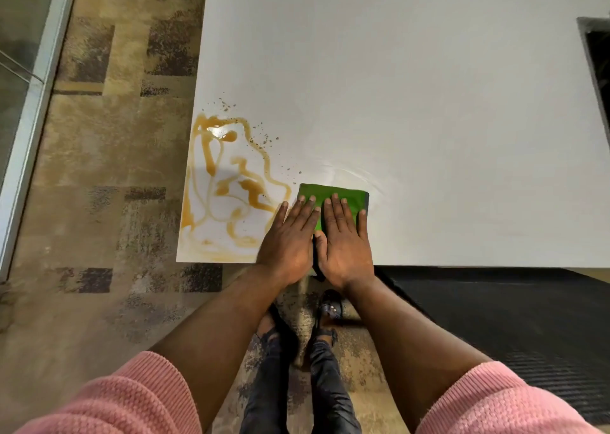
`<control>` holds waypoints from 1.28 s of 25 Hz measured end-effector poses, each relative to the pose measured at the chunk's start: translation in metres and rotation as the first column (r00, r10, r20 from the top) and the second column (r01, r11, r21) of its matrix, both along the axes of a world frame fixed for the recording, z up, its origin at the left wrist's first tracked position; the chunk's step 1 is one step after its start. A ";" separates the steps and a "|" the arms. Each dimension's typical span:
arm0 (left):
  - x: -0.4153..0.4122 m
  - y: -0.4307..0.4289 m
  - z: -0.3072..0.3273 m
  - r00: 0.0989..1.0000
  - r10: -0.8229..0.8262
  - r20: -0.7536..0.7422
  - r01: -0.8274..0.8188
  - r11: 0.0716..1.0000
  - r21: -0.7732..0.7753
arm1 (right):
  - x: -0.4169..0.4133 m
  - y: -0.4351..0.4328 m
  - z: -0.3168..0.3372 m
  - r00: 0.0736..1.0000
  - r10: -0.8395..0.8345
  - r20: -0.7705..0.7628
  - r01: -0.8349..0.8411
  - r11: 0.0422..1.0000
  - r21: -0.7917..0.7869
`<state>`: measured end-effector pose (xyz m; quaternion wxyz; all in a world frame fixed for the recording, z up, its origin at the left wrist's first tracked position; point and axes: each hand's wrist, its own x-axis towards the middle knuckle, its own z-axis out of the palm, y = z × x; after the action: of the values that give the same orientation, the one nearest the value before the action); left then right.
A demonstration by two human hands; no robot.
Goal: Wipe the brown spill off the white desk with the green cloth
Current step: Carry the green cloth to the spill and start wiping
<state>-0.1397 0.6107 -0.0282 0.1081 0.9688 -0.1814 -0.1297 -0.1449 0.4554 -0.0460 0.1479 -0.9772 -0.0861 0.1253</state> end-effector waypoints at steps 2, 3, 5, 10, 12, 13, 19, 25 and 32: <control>0.006 -0.012 0.002 0.999 0.049 -0.001 -0.049 0.999 -0.005 | 0.017 -0.014 0.008 0.997 -0.058 0.048 0.058 0.998 0.010; 0.008 -0.019 0.001 0.998 0.065 -0.002 -0.065 0.998 -0.003 | 0.026 -0.022 0.010 0.993 -0.099 0.060 0.099 0.995 0.013; 0.014 -0.034 -0.003 0.997 0.075 -0.009 -0.075 0.997 -0.009 | 0.046 -0.040 0.010 0.985 -0.157 0.064 0.157 0.988 0.011; 0.021 -0.066 -0.023 0.998 0.054 -0.033 -0.055 0.998 -0.025 | 0.074 -0.080 -0.008 0.979 -0.189 0.076 0.186 0.981 0.048; 0.022 -0.070 -0.029 0.998 0.061 -0.005 -0.061 0.998 0.004 | 0.079 -0.090 -0.015 0.981 -0.180 0.074 0.175 0.982 0.070; 0.021 -0.071 -0.031 0.998 0.065 0.014 -0.066 0.998 0.015 | 0.080 -0.092 -0.017 0.983 -0.165 0.080 0.161 0.985 0.054; 0.021 -0.072 -0.035 0.995 0.089 0.045 -0.091 0.995 0.037 | 0.078 -0.092 -0.023 0.986 -0.129 0.102 0.133 0.990 -0.040; 0.058 -0.052 -0.038 0.984 0.143 0.104 -0.144 0.989 0.010 | 0.079 -0.090 -0.026 0.988 -0.125 0.086 0.131 0.989 -0.074; 0.069 -0.041 -0.044 0.971 0.200 0.128 -0.204 0.979 0.018 | 0.079 -0.089 -0.030 0.988 -0.124 0.093 0.132 0.987 -0.091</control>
<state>-0.0707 0.5694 -0.0721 0.0942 0.9900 -0.0865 -0.0595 -0.0660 0.3660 -0.0762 0.1044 -0.9913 -0.0233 0.0768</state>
